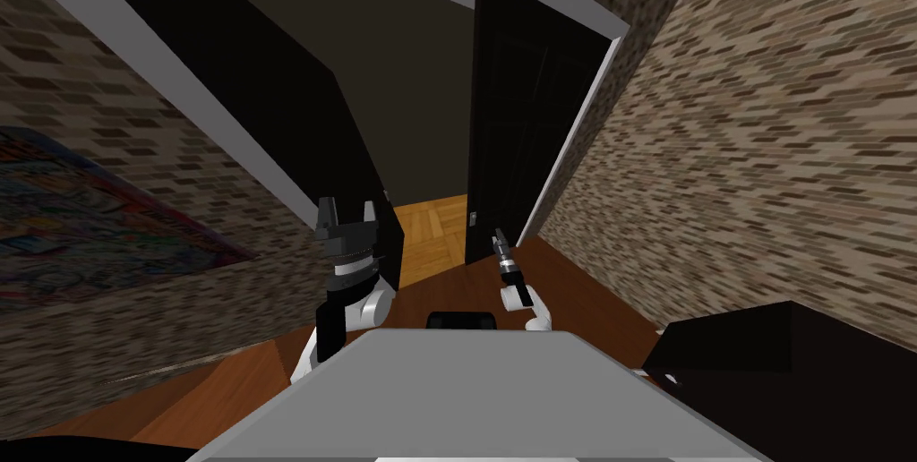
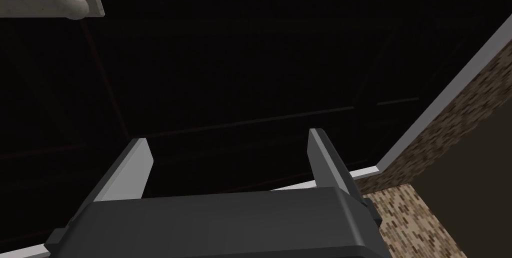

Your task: Push the door open

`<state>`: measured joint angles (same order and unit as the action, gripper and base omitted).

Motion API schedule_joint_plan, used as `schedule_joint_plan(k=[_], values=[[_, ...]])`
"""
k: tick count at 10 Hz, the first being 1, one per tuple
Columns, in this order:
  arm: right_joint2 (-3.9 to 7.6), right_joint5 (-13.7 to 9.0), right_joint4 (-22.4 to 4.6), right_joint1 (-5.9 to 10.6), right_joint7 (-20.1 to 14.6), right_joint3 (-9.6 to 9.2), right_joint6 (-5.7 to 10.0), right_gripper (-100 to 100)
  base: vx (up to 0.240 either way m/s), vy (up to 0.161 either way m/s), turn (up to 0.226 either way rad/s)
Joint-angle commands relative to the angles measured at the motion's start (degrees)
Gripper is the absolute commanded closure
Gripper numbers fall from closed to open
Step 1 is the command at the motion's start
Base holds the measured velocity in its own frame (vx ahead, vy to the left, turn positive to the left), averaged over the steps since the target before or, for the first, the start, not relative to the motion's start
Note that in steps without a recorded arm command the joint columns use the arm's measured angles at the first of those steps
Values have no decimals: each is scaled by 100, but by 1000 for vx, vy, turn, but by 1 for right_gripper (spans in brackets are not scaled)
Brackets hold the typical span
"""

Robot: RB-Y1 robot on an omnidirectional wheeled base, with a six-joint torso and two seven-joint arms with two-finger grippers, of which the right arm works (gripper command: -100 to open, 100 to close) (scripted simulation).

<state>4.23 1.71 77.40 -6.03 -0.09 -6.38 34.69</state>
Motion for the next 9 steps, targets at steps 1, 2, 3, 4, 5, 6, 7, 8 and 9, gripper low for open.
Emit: schedule_joint_plan(k=[1, 2, 3, 4, 5, 6, 7, 8, 9], values=[[-14, -5, -286, 118, -24, -33, 112, -100, 44, -28, 53], [-14, -5, -367, 118, -24, -33, 112, -100, 36, -25, 33], [-16, -13, -591, 226, -55, -56, 183, -100, 48, -32, 50], [-21, -20, -821, 332, -85, -78, 252, -100, 67, -57, 82], [-21, -20, -901, 332, -85, -78, 252, -100, 51, -51, 32], [-25, -28, -1111, 438, -116, -101, 322, -100, 65, -34, 44], [-25, -28, -1166, 438, -116, -101, 322, -100, 50, -30, 28], [-30, -36, -1401, 541, -145, -123, 390, -100, 42, -36, 53], [-30, -36, -1425, 541, -145, -123, 390, -100, 36, -32, 26]])
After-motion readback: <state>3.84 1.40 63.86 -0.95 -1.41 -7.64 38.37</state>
